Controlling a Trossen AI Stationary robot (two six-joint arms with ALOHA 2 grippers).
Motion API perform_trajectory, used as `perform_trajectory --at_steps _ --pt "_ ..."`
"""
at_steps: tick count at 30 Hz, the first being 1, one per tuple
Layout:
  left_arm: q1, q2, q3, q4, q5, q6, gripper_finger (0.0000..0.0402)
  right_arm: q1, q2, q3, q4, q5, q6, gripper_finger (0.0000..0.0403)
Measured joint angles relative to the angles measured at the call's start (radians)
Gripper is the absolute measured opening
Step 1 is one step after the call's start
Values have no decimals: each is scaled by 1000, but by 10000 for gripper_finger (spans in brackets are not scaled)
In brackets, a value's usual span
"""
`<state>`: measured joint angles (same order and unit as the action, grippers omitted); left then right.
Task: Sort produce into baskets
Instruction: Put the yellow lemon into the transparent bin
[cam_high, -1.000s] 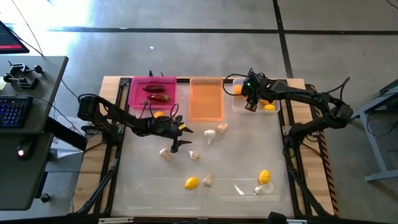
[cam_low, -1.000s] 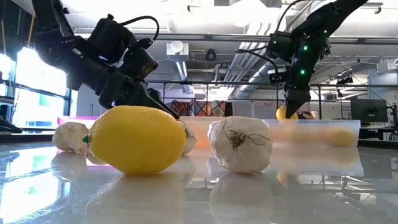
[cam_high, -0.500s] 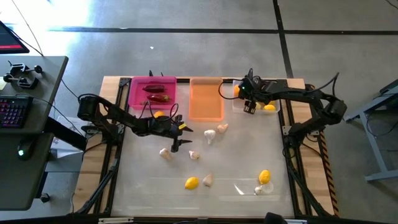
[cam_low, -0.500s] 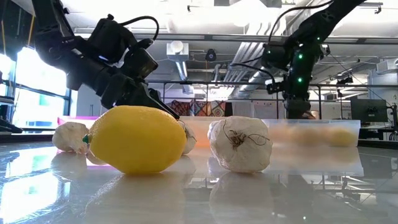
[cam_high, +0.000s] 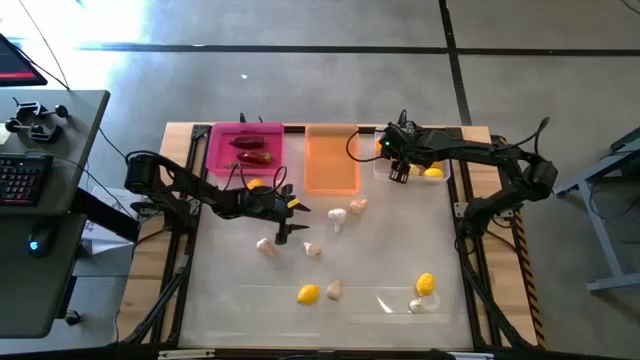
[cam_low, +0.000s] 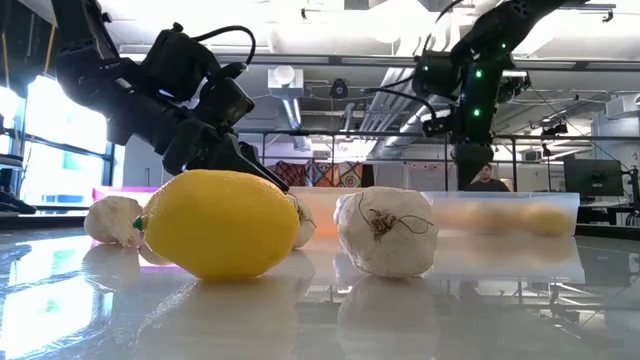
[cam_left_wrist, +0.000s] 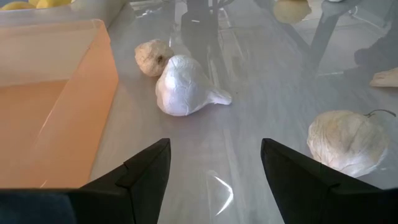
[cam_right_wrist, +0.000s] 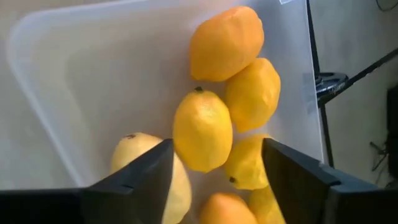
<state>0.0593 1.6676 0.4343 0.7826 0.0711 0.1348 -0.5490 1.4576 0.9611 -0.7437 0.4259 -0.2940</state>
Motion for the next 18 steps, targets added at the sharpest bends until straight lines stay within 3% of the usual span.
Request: perform_trajectory --at_steps 4,10,18 --pt "0 0 0 -1 0 0 236 33 -48 -6 1 0 48 156" --pt "0 0 0 -7 0 -10 236 116 -187 -114 159 -8 85 16" --pt "0 -21 1 -2 -4 -26 236 273 -317 -293 451 39 222 24"
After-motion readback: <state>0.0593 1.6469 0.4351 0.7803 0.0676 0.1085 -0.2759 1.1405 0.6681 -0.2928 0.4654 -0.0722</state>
